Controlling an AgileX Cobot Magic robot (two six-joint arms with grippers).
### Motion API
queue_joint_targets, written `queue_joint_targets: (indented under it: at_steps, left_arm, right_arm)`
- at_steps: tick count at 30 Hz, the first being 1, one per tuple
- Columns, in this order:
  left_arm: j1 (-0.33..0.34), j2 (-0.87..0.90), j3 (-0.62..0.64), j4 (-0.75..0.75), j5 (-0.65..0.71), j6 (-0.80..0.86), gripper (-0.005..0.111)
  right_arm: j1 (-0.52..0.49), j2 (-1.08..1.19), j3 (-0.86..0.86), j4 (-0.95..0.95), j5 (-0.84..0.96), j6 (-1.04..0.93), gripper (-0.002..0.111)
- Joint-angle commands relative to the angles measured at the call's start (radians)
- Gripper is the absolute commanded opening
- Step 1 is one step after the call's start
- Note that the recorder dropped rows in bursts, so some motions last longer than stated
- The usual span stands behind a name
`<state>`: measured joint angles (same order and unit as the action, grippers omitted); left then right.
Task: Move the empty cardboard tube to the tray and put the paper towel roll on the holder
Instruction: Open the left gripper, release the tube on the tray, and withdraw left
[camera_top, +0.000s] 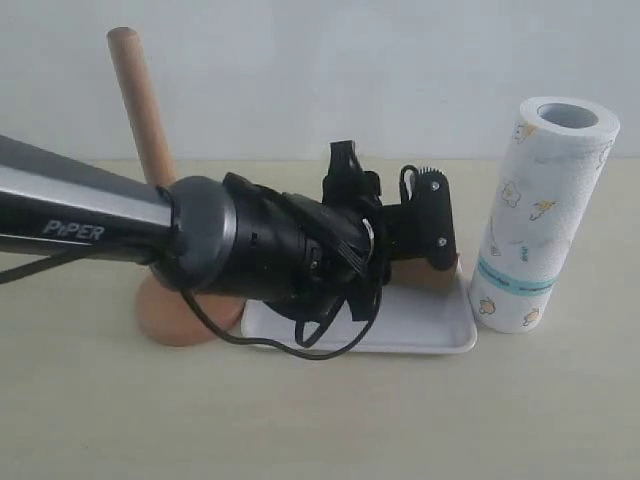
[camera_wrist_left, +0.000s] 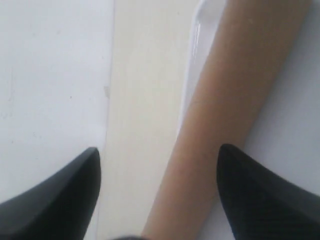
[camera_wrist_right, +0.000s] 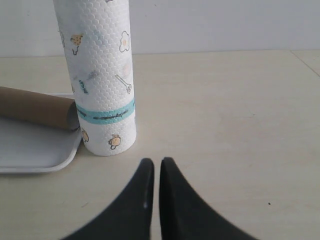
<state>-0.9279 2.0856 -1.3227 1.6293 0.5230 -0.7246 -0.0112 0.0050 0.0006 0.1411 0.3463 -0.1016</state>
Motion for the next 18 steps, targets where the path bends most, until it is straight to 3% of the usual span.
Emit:
queue_joint_targets:
  at_steps: [1, 5, 11, 15, 18]
  left_arm:
    - [-0.036, -0.066, -0.003, -0.155, 0.044, 0.032, 0.059]
    - [-0.057, -0.121, -0.003, -0.334, 0.11, 0.157, 0.044]
    - [-0.064, -0.201, -0.003, -0.662, 0.191, 0.308, 0.007]
    - [-0.064, -0.24, -0.003, -0.757, 0.314, 0.303, 0.004]
    - [-0.066, -0.284, 0.032, -0.836, 0.294, 0.285, 0.004]
  right_arm:
    - [0.002, -0.005, -0.001, 0.002, -0.012, -0.004, 0.005]
    - [0.002, -0.005, -0.001, 0.002, -0.012, -0.004, 0.005]
    - [0.002, -0.005, -0.001, 0.002, -0.012, -0.004, 0.005]
    - [0.002, -0.005, -0.001, 0.002, -0.012, -0.004, 0.005]
    - [0.002, -0.005, -0.001, 0.002, -0.012, -0.004, 0.005]
